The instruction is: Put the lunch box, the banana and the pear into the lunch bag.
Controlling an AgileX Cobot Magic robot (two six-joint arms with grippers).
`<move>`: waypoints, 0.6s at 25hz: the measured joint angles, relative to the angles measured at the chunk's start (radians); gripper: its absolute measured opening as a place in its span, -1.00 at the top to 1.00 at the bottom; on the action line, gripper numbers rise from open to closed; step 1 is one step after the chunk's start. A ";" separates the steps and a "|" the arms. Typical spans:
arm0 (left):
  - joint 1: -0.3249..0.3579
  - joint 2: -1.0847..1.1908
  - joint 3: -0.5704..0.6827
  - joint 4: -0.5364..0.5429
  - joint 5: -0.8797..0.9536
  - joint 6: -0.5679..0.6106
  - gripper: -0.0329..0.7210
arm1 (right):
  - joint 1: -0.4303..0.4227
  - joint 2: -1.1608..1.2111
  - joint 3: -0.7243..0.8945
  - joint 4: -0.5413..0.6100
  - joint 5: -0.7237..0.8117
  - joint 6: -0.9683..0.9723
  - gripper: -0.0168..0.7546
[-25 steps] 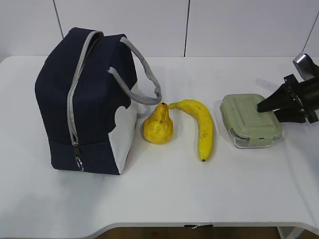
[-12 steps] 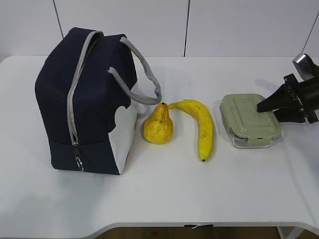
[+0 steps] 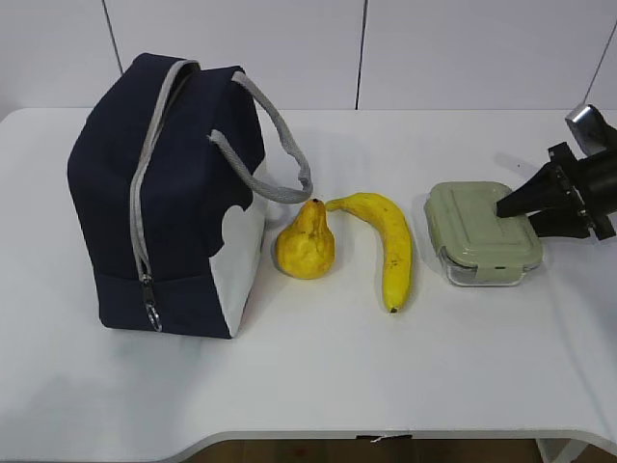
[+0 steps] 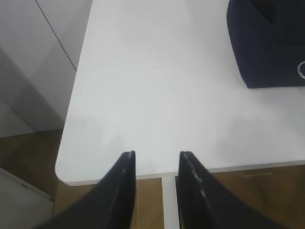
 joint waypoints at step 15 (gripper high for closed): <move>0.000 0.000 0.000 0.000 0.000 0.000 0.29 | 0.002 -0.025 0.000 -0.014 -0.019 0.032 0.00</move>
